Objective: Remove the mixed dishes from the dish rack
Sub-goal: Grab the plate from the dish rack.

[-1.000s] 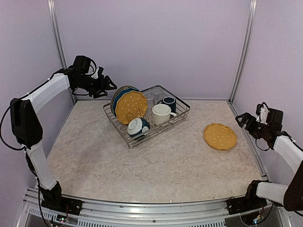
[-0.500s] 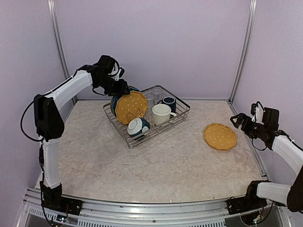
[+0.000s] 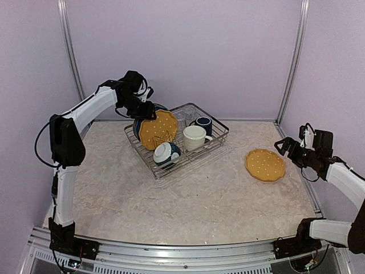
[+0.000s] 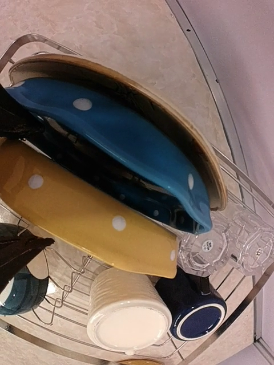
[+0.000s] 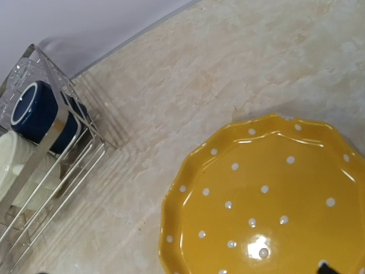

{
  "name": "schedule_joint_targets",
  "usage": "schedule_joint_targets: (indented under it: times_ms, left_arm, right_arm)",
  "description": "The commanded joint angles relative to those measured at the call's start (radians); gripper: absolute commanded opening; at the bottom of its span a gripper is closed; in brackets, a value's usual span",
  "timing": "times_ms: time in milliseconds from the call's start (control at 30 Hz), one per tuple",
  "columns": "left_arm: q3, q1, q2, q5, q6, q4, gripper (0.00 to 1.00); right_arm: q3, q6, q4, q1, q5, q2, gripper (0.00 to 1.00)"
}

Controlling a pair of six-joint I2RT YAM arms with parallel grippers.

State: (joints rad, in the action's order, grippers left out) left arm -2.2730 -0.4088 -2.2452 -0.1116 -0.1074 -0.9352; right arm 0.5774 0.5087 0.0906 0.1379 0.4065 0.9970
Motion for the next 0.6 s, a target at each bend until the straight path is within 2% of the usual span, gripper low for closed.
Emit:
schedule_joint_targets:
  times_ms: [0, 133, 233, 300, 467, 567]
  left_arm:
    - [-0.016, 0.0, -0.045, -0.046, 0.075, -0.032, 0.55]
    - [-0.02, 0.002, -0.047, -0.047, 0.135, -0.026, 0.53]
    - [-0.025, -0.006, -0.048, -0.035, 0.186, -0.034, 0.45]
    - [-0.025, -0.018, -0.052, -0.012, 0.217, -0.038, 0.43]
    - [-0.026, -0.041, -0.059, 0.012, 0.25, -0.044, 0.42]
    - [-0.034, -0.048, -0.07, 0.026, 0.267, -0.043, 0.46]
  right_arm:
    - [0.029, 0.01, -0.017, -0.025, -0.017, 0.014, 1.0]
    - [0.043, 0.01, -0.013, -0.041, -0.031, 0.02, 1.0]
    - [0.048, 0.009, -0.007, -0.05, -0.042, 0.023, 1.0]
    - [0.047, 0.012, -0.009, -0.054, -0.047, 0.023, 1.0]
    - [0.038, 0.02, -0.017, -0.063, -0.055, 0.029, 1.0]
    - [0.039, 0.023, -0.02, -0.07, -0.055, 0.039, 1.0]
